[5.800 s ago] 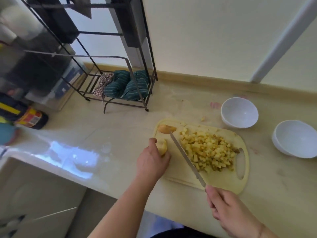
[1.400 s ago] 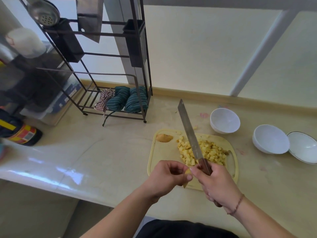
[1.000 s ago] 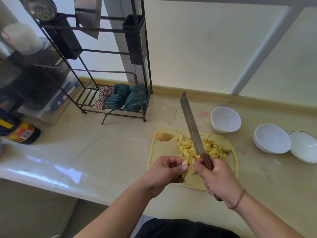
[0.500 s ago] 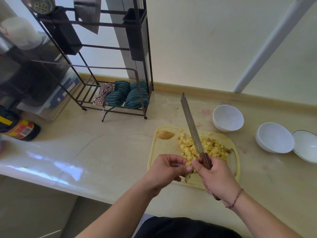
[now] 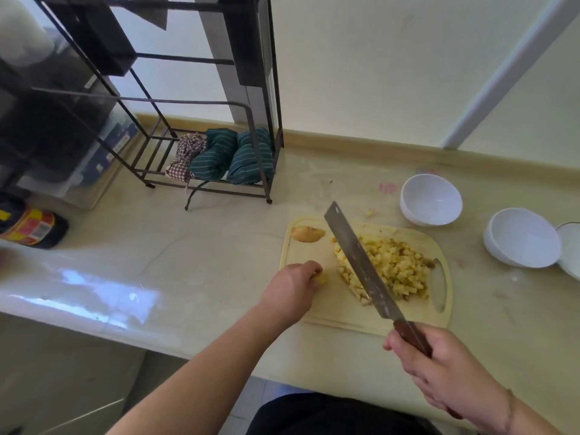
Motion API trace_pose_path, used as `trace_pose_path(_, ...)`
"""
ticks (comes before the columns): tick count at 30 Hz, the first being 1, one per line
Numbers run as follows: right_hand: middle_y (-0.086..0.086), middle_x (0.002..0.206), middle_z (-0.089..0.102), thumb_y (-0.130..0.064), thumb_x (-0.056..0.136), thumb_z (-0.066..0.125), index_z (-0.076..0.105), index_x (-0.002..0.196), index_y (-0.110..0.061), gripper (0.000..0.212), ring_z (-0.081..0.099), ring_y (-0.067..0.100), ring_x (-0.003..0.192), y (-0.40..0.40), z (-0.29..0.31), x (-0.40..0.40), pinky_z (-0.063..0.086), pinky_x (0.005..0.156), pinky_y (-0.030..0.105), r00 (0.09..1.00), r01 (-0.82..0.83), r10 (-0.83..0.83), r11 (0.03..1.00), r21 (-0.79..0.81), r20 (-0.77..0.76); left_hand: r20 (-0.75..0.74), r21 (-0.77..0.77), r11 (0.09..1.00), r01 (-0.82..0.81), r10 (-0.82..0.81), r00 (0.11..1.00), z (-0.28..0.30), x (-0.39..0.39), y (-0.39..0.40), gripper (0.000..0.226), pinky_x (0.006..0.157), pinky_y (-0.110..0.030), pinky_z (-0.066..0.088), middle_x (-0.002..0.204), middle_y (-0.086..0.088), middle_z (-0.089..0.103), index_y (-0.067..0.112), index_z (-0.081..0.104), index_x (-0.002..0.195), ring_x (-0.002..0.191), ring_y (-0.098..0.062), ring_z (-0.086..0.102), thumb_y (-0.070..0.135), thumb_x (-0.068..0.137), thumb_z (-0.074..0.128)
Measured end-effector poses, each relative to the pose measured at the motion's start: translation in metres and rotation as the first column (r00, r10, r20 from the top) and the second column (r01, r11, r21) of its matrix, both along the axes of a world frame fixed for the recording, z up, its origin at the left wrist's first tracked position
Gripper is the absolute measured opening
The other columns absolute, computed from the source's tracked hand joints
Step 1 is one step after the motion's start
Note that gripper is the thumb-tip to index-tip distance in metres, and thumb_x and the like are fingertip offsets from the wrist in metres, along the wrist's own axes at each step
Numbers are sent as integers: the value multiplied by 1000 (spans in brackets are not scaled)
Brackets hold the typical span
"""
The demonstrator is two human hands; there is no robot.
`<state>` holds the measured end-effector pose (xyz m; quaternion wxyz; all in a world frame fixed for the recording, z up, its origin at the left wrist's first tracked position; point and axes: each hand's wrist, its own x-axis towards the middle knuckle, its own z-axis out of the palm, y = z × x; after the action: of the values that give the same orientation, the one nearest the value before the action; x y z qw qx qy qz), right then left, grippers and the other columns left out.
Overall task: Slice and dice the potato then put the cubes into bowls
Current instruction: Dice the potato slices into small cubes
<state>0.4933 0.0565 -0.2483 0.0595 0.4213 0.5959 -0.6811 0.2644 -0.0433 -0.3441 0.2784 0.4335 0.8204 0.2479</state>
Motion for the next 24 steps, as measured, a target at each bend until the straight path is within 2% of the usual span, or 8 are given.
trace_pose_path(2, -2, 53, 37, -45, 83, 65, 60, 91, 1, 47, 30, 10, 40, -3, -7, 11, 25, 38, 19, 996, -83, 80, 993, 81, 36, -209, 78, 982, 173, -154, 966, -10, -1, 0, 23, 75, -41, 55, 96, -14, 72, 6, 70, 117, 88, -37, 66, 16, 99, 60)
trace_pose_path(4, -6, 51, 40, -38, 85, 65, 63, 85, -5, 34, 33, 4, 42, -7, -15, 17, 28, 41, 13, 987, -154, 144, 974, 165, 69, -368, 148, 958, 246, -177, 913, -20, -3, -3, 23, 59, -41, 57, 80, -12, 68, 5, 75, 99, 68, -36, 64, 20, 92, 58)
trace_pose_path(6, -7, 51, 40, -35, 86, 66, 64, 80, -11, 26, 33, 3, 44, -10, -20, 18, 29, 43, 13, 986, -155, 140, 970, 186, 89, -438, 189, 949, 252, -148, 887, -28, -4, -5, 34, 57, -41, 56, 84, -10, 66, 8, 76, 93, 65, -34, 62, 30, 93, 50)
trace_pose_path(9, -7, 53, 40, -41, 82, 64, 65, 80, -9, 32, 34, 4, 47, -15, -28, 14, 28, 44, 13, 990, -105, 84, 974, 199, 113, -433, 202, 958, 202, -98, 896, -31, -5, -12, 40, 66, -42, 57, 100, -10, 65, 9, 74, 102, 75, -34, 62, 40, 92, 51)
trace_pose_path(13, -2, 55, 35, -33, 90, 62, 59, 88, 5, 37, 28, 6, 41, -13, -35, 12, 24, 37, 13, 986, -75, 56, 990, 122, 154, -398, 266, 942, 206, -87, 913, -39, -2, -21, 38, 73, -41, 57, 105, -10, 64, 8, 72, 111, 82, -32, 62, 38, 91, 60)
trace_pose_path(17, -5, 52, 35, -54, 76, 58, 57, 87, 9, 64, 28, 4, 41, -15, -35, 11, 25, 39, 14, 983, -118, 90, 978, 172, 161, -350, 346, 927, 143, -14, 937, -45, 0, -22, 33, 77, -40, 56, 106, -9, 67, 9, 71, 117, 86, -30, 63, 30, 92, 66)
trace_pose_path(21, -2, 55, 33, -59, 70, 58, 54, 90, 11, 73, 28, 8, 44, -21, -36, 11, 25, 40, 16, 989, -54, 36, 990, 128, 144, -356, 409, 896, 175, -20, 934, -45, -3, -22, 14, 71, -42, 56, 106, -8, 71, 8, 72, 104, 84, -30, 67, 12, 90, 74)
trace_pose_path(24, -2, 54, 32, -61, 68, 58, 55, 90, 11, 75, 27, 7, 42, -24, -39, 11, 24, 39, 15, 992, -19, 6, 994, 105, 129, -307, 432, 895, 114, 27, 951, -40, -8, -19, 12, 71, -39, 56, 97, -7, 74, 5, 74, 100, 81, -26, 67, 12, 93, 70)
